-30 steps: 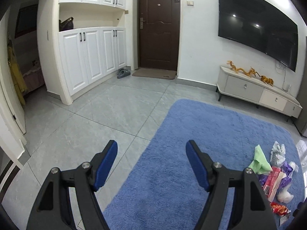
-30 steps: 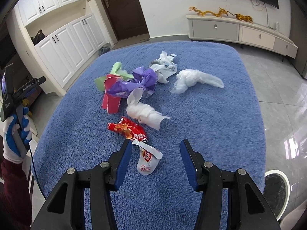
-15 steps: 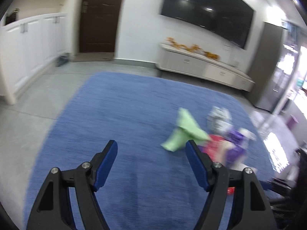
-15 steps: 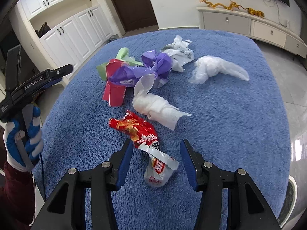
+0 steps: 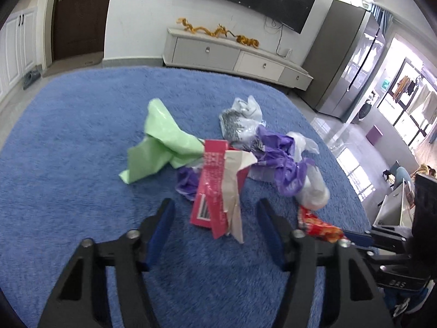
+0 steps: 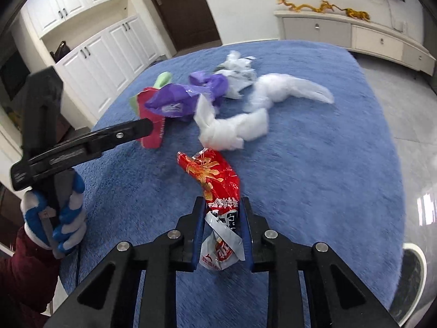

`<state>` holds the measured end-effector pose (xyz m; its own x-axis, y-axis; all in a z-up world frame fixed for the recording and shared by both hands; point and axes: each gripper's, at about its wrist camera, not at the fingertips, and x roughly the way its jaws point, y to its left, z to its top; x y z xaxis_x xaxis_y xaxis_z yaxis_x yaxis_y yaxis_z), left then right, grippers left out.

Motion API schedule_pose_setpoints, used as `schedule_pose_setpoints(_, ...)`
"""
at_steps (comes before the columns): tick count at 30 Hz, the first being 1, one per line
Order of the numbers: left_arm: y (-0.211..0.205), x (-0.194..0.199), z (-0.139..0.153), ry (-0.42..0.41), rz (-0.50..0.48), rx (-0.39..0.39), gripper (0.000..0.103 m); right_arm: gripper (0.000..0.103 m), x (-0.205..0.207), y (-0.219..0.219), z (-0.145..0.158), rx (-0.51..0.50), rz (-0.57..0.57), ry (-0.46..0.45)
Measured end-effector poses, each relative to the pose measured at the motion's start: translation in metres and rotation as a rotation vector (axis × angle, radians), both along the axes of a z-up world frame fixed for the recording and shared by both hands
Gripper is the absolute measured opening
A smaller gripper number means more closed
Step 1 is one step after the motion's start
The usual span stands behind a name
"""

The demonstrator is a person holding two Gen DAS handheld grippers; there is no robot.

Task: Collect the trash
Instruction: 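Grasp the red chip bag with the right tool while the left tool grasps the pink carton, then carry both held items over the trash bin with both tools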

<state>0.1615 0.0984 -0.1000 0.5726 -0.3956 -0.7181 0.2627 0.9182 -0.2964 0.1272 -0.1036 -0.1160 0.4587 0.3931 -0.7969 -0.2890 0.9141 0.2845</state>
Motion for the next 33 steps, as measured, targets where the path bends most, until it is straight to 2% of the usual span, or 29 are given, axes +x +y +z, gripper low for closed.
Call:
schedule_pose_setpoints(3,-0.001,0.002,-0.004,0.019,-0.01,-0.005,0.032,0.024,-0.007,-0.014,0.003,0.005,-0.037,0.0)
schedule_pose_setpoints(9,-0.001,-0.014,0.0,0.003,0.005,-0.013,0.03,0.024,-0.019,-0.028,0.007,0.013,-0.068,0.001)
schedule_pose_setpoints(18,0.001,-0.069,0.015,-0.037,0.003,0.008,0.03,0.024,-0.039,-0.03,0.024,0.025,-0.04,-0.041)
schedule_pose_setpoints(24,-0.001,-0.1,0.034,-0.063,-0.014,-0.017,0.03,0.024,-0.057,-0.036,0.037,0.036,-0.045,-0.078)
schedule_pose_setpoints(33,-0.031,-0.125,0.062,-0.104,-0.076,-0.016,0.03,0.024,-0.073,-0.057,0.058,0.072,-0.075,-0.143)
